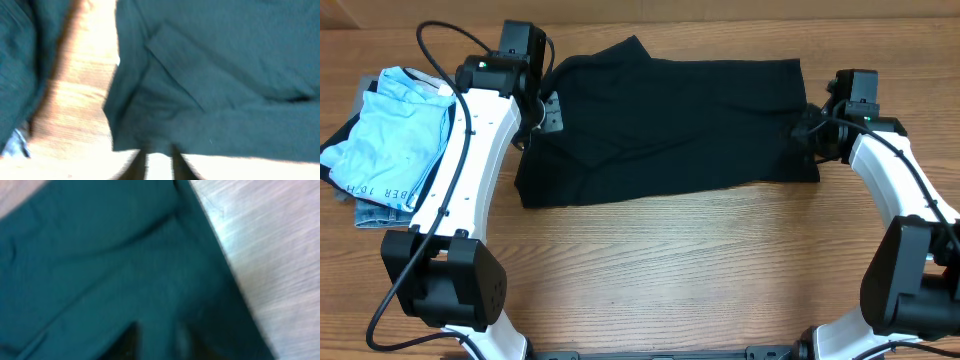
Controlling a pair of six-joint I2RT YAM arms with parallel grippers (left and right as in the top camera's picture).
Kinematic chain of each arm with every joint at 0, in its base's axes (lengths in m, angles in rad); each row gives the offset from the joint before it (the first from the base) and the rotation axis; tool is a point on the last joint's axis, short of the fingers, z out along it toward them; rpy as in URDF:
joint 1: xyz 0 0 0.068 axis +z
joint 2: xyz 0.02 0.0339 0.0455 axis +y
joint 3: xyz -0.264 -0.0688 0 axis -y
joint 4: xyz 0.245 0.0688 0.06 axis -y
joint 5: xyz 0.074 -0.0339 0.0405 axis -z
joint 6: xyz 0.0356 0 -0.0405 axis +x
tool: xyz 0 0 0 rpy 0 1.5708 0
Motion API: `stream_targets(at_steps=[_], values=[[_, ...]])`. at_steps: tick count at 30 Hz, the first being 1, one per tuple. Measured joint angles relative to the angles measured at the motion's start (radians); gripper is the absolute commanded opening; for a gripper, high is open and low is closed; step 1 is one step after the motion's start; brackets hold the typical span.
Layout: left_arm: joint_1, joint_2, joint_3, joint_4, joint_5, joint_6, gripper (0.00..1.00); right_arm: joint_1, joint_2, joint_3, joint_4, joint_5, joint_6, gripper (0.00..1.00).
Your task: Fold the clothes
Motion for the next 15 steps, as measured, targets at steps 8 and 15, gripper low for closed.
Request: stream_targets(at_steps=[8, 15], values=[[0.0, 0.011, -0.153, 0.024, 0.13, -0.031, 0.04, 0.0, 0.0, 0.001, -0.197, -0.085, -0.008, 0.04], [0.0, 0.028, -0.29, 0.1, 0.153, -0.034, 0.04, 0.0, -0.001, -0.104, -0.054, -0.101, -0.042, 0.04]])
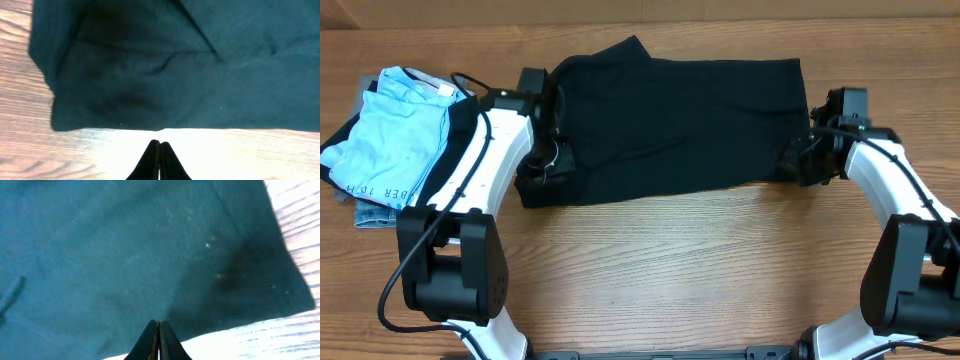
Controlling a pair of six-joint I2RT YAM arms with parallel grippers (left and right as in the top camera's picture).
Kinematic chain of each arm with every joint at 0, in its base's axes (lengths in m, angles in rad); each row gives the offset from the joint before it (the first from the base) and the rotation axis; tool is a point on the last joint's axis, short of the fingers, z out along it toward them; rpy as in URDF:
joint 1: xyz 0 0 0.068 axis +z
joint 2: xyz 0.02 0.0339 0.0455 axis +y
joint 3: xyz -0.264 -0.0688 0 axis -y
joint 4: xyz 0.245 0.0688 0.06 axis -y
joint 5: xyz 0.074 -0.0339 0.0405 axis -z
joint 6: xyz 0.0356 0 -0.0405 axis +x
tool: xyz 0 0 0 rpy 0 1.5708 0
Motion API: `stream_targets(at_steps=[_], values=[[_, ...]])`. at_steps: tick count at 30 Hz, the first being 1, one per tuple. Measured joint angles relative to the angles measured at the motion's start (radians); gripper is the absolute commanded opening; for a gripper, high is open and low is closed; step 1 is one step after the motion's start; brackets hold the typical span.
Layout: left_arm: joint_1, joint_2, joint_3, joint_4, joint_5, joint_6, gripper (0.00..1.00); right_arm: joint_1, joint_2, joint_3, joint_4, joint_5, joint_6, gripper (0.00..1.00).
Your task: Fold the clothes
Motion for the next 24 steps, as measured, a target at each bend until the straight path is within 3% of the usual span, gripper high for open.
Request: stream_targets(at_steps=[10, 24], values=[[0.0, 0.0, -0.115, 0.124, -0.043, 0.0, 0.04, 0.0, 0.0, -0.149, 0.18, -0.002, -0.023, 0.04], [0.0, 0.0, -0.169, 0.193, -0.154, 0.0, 0.04, 0.0, 0.0, -0.17, 0.167, 0.063, -0.031, 0.04]])
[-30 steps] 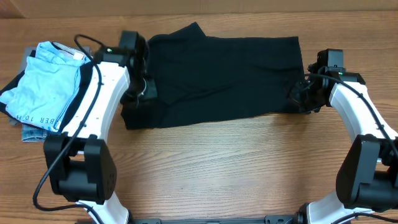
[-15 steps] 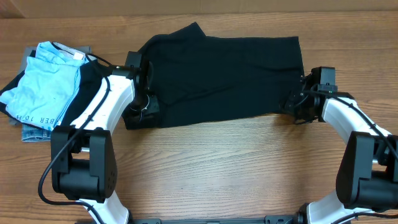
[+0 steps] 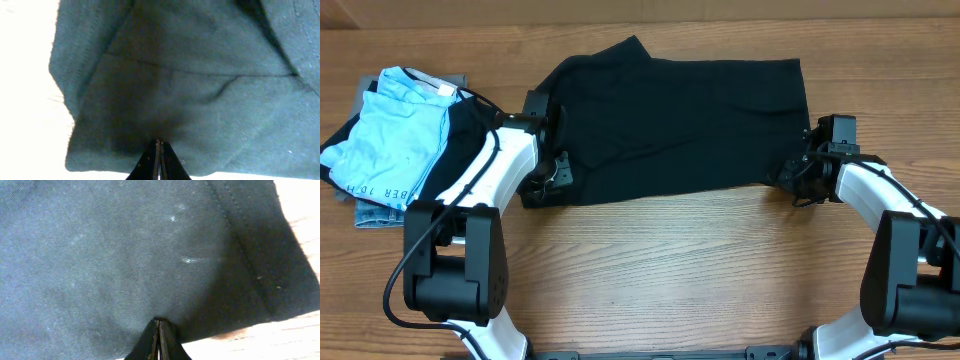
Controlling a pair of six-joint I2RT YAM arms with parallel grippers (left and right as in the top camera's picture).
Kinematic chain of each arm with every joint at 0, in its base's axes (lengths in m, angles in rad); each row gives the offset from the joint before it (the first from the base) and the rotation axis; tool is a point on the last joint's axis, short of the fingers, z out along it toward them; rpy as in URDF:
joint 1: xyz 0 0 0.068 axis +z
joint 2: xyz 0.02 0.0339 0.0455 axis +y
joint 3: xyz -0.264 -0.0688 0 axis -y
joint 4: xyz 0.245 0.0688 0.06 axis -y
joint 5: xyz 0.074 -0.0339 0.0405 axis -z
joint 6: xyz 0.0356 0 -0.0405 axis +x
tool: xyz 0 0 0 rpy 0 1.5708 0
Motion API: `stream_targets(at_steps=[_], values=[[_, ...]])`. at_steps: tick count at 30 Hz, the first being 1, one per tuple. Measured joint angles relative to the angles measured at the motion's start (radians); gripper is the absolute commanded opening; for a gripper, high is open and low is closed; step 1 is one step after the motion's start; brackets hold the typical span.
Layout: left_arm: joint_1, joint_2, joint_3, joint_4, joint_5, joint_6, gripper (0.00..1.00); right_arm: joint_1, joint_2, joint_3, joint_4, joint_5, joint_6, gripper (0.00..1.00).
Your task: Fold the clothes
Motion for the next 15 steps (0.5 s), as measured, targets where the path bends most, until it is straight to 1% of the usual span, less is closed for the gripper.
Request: stream_targets(at_steps=[7, 11, 15], values=[[0.0, 0.0, -0.041, 0.046, -0.048, 0.0, 0.04, 0.0, 0.0, 0.0, 0.019, 0.019, -0.003, 0.04], [0.0, 0.0, -0.046, 0.053, -0.07, 0.0, 0.04, 0.0, 0.0, -0.002, 0.1, 0.005, -0.003, 0.04], [0.011, 0.0, -0.046, 0.074, -0.076, 0.0, 0.04, 0.0, 0.0, -0.002, 0.14, 0.0, -0.003, 0.07]])
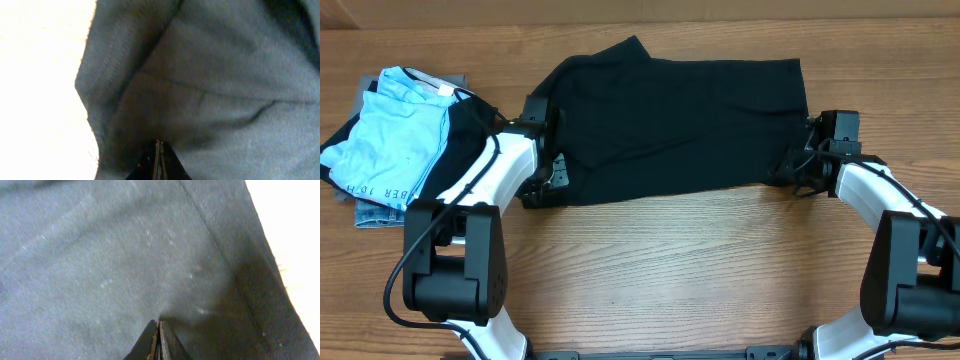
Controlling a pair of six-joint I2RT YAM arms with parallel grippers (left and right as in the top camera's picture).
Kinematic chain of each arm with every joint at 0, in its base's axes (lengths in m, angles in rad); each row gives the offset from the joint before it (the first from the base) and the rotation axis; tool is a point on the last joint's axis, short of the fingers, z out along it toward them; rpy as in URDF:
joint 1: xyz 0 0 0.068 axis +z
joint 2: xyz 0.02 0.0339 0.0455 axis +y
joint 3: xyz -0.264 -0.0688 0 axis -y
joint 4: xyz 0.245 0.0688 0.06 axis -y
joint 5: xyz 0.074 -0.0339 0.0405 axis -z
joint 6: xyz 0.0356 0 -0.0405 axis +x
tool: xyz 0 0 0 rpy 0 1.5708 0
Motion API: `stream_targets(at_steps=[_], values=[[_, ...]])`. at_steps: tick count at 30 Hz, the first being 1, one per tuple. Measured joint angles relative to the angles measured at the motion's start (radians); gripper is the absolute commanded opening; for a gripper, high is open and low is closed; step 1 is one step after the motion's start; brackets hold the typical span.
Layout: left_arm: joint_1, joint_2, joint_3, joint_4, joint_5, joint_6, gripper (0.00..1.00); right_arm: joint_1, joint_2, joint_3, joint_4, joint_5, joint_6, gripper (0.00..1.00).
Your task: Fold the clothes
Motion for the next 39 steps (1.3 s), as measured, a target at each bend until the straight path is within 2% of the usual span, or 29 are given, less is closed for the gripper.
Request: stream_targets(at_steps=[15, 28, 39], values=[[0.008, 0.0, -0.006, 0.058, -0.004, 0.0, 0.04, -0.001, 0.056, 0.01, 0.006, 0.06, 0.0, 0.04], [0.069, 0.0, -0.067, 0.048, -0.113, 0.008, 0.04, -0.013, 0.048, 0.068, -0.257, 0.139, 0.076, 0.04], [0.154, 0.0, -0.063, -0.052, -0.138, 0.034, 0.04, -0.051, 0.035, 0.075, -0.423, 0.182, 0.123, 0.04]])
